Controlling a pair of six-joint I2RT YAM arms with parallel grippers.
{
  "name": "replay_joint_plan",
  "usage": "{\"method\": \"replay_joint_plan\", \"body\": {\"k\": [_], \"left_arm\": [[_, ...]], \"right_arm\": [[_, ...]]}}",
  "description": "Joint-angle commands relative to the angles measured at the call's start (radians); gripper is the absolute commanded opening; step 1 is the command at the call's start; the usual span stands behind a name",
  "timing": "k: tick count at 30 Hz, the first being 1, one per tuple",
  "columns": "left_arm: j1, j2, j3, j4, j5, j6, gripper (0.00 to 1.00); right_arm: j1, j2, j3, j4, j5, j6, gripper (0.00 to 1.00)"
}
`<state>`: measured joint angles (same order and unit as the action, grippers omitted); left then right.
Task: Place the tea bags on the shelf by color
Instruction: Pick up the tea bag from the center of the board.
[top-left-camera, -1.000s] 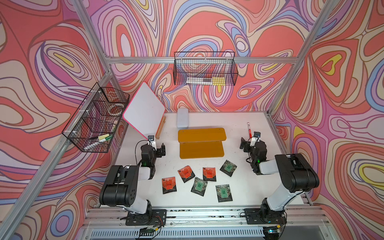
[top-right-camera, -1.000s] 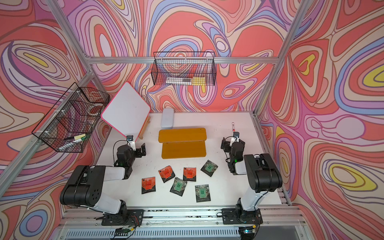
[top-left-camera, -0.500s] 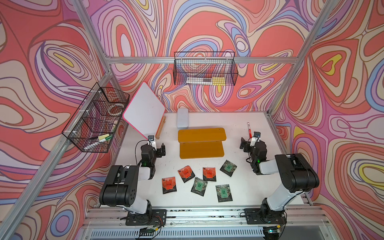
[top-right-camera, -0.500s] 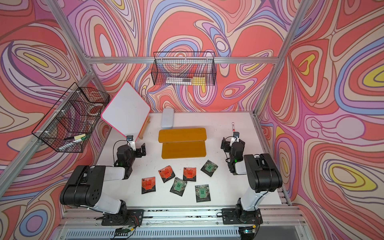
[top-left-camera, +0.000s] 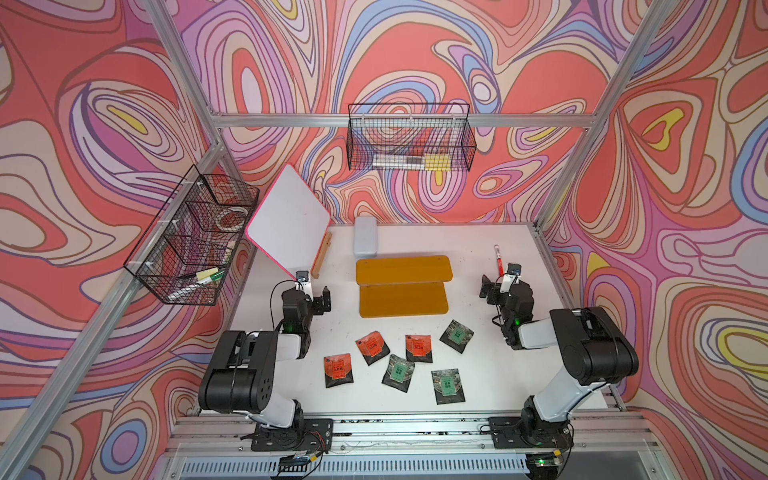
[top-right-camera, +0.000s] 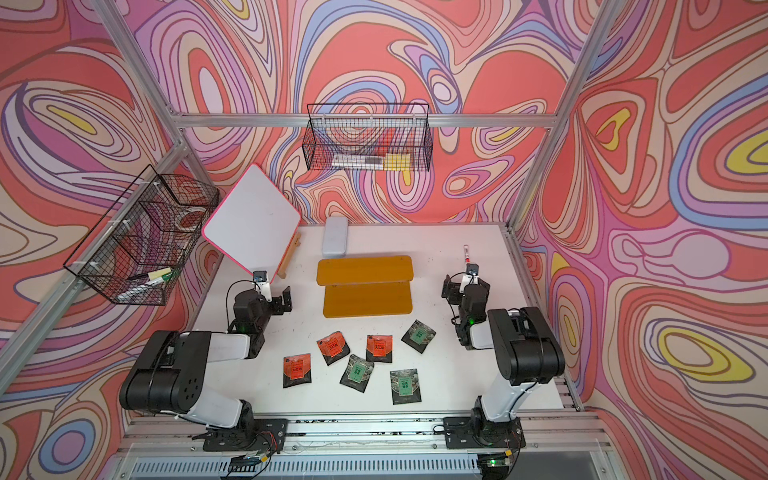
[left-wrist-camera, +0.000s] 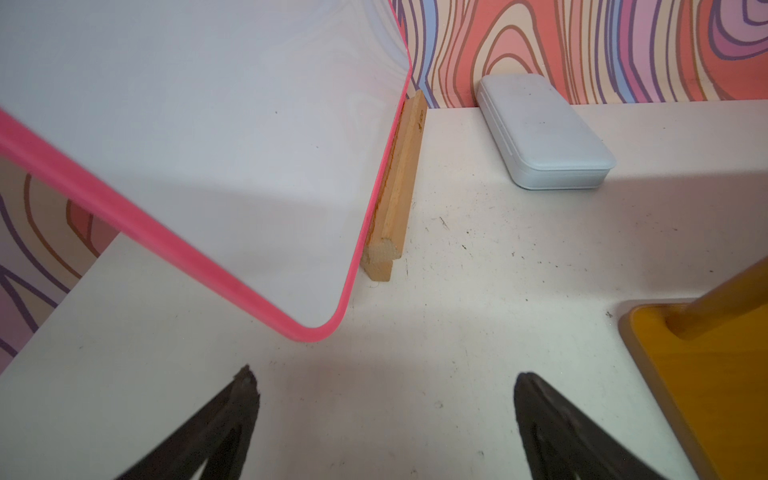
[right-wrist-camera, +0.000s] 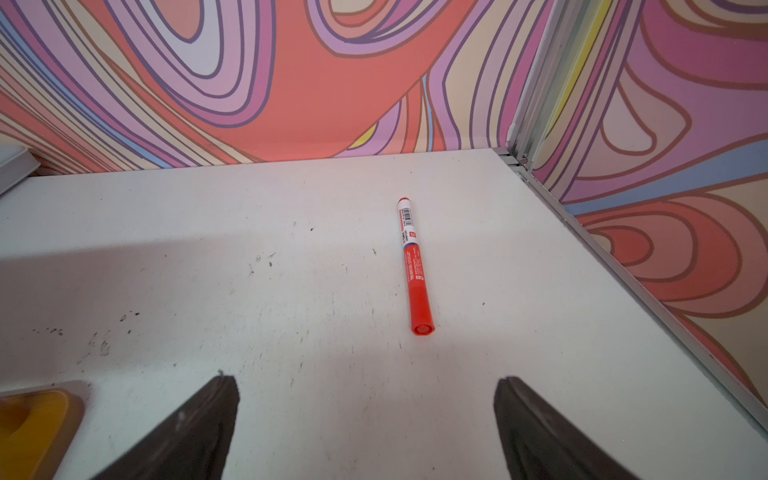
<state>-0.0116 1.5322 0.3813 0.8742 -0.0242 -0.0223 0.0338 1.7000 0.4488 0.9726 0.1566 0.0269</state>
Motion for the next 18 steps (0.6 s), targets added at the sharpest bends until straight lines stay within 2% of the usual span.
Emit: {"method": "replay_joint_plan", "body": {"k": [1,18], "left_arm": [[0.007,0.003,0.002,-0.006,0.015,0.011,0.99],[0.007,0.005,0.003,-0.006,0.015,0.013,0.99]], "right_arm": [[-0.004,0.0,0.011,0.0,-0.005,-0.004,0.98],[-0.005,0.001,0.016,-0.01,-0.015,0.001,0.98]]}}
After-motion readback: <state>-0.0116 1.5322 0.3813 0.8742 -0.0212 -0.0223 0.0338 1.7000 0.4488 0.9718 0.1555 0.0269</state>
